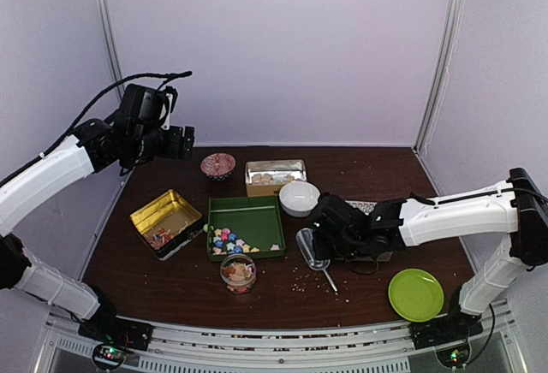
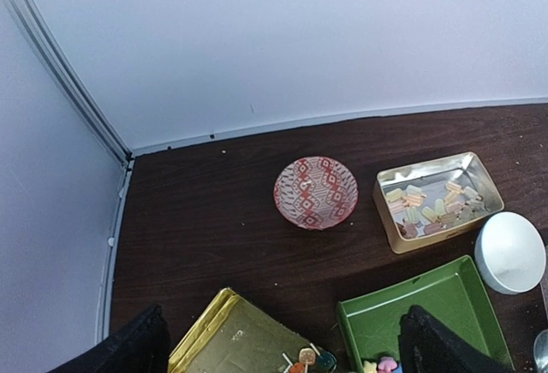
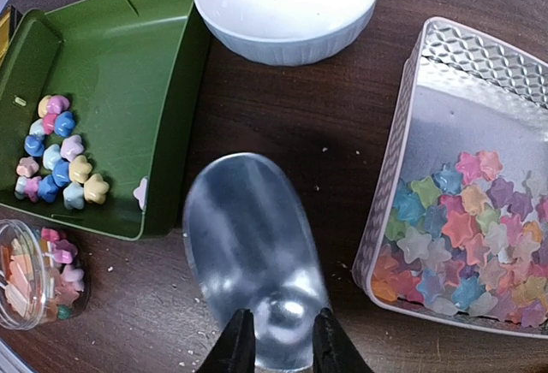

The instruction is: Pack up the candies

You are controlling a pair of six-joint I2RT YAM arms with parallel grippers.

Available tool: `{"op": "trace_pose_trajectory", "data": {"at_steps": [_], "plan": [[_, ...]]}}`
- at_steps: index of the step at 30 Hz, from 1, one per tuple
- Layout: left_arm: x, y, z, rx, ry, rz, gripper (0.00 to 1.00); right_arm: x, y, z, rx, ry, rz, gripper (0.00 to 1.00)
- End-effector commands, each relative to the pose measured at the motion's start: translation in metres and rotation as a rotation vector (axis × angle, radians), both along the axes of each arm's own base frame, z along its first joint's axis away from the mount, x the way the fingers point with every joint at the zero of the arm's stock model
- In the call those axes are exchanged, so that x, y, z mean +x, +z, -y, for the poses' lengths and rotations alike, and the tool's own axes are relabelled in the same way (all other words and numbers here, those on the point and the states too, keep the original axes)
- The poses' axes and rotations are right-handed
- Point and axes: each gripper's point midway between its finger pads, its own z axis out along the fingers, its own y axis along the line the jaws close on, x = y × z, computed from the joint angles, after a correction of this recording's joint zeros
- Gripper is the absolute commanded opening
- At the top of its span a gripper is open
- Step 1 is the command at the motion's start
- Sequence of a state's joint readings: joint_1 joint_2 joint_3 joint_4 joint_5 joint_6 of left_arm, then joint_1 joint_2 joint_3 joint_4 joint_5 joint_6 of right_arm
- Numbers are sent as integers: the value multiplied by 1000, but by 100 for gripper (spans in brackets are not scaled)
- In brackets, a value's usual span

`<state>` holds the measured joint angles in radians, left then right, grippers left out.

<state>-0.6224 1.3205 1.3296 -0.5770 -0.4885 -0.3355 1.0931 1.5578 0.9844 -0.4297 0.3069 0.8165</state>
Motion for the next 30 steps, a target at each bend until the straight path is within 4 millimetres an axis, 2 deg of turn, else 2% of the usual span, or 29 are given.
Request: {"op": "trace_pose_trajectory", "data": {"at_steps": [1,5,9,11,14,17,20,22,25,28,30], "plan": [[3,1,5,-37,-7,7,95,-8,-12,8,-19,-2,-32,25],[3,1,5,-38,-6,5,95,-12,3,7,27,11,-20,30],[3,-1,5,-33,-8,2,95,-18,34,5,117,44,9,36],[2,-2,6,-20,-5,0,95,-20,47,11,140,51,28,38],[-1,-4,10,15,-7,4,95,-17,59,47,86,-29,77,40],[-2,-7,13,43,-6,3,95,-20,53,92,34,-138,73,40],[-2,-9,16,41,-5,-9,95,-31,46,112,65,-156,62,39],[-2,-9,17,35,-11,-18,96,-40,40,105,133,-107,38,39],[-5,-11,25,15,-37,-39,96,-46,38,78,227,-24,5,39],[-12,-24,31,-22,-56,-102,96,-43,40,55,221,27,8,38],[-18,-38,27,-34,-45,-141,96,-37,45,42,210,35,25,38]]}}
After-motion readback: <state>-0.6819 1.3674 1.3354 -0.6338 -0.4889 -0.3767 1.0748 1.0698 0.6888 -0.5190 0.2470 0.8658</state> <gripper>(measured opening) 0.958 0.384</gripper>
